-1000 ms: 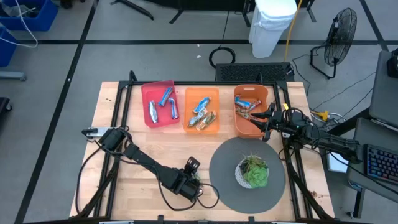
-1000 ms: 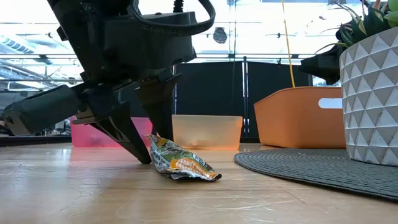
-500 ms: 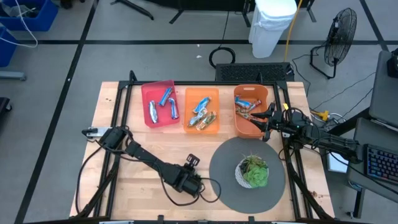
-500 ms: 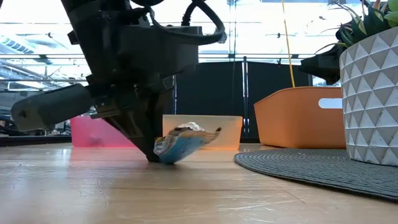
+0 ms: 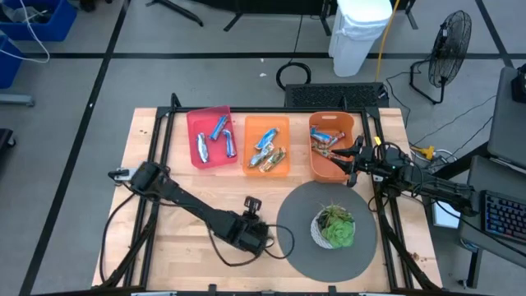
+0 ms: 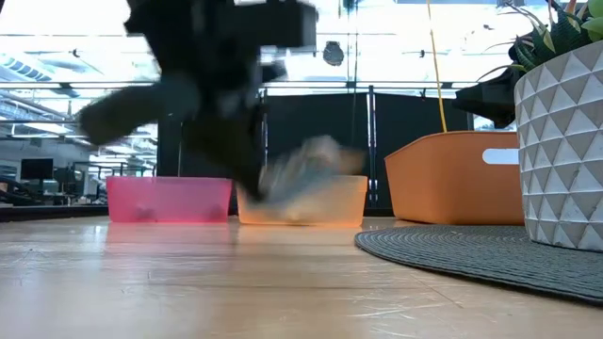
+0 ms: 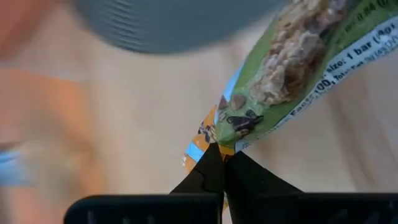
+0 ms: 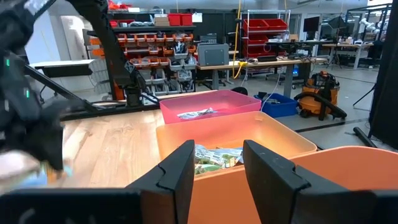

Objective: Pick and place Granola Bars by type
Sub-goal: Put the yellow granola bar into the left orange bin

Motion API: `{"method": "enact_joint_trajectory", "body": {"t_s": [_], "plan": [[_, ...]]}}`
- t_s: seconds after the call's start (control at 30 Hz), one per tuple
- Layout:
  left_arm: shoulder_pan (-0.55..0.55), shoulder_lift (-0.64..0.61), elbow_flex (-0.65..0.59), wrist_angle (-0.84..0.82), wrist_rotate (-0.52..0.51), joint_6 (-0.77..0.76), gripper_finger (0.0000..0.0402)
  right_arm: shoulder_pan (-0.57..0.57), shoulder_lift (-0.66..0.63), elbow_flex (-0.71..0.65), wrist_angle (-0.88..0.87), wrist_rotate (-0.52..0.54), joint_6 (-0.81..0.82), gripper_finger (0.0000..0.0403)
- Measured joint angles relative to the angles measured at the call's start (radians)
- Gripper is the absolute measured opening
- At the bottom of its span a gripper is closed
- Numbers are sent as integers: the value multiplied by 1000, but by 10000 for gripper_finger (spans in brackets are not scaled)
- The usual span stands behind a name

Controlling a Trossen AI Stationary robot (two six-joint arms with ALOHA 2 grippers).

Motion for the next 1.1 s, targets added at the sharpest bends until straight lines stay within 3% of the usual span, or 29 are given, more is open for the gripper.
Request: {"method": "enact_joint_trajectory", "body": {"t_s": [0.17,0.33,0.47,0.6,0.67,0.77,0.93,1.03,1.1], "plan": [[-8,-141,1,0,-173,-30,3,0,0,0,2,0,0,128],[-2,-299,-10,15,-418,-1,3,0,0,0,0,0,0,128],[42,-428,-102,19,-444,2,5,0,0,0,0,0,0,128],[137,-576,-301,76,-459,-89,3,0,0,0,0,0,0,128],[199,-659,-437,161,-401,-137,3,0,0,0,0,0,0,128],[302,-770,-654,415,-223,-131,3,0,0,0,0,0,0,128],[460,-873,-984,1160,90,20,3,0,0,0,0,0,0,128],[578,-874,-1080,1526,178,-37,3,0,0,0,0,0,0,128],[666,-875,-1070,1560,254,-133,2,0,0,0,0,0,0,128]]}}
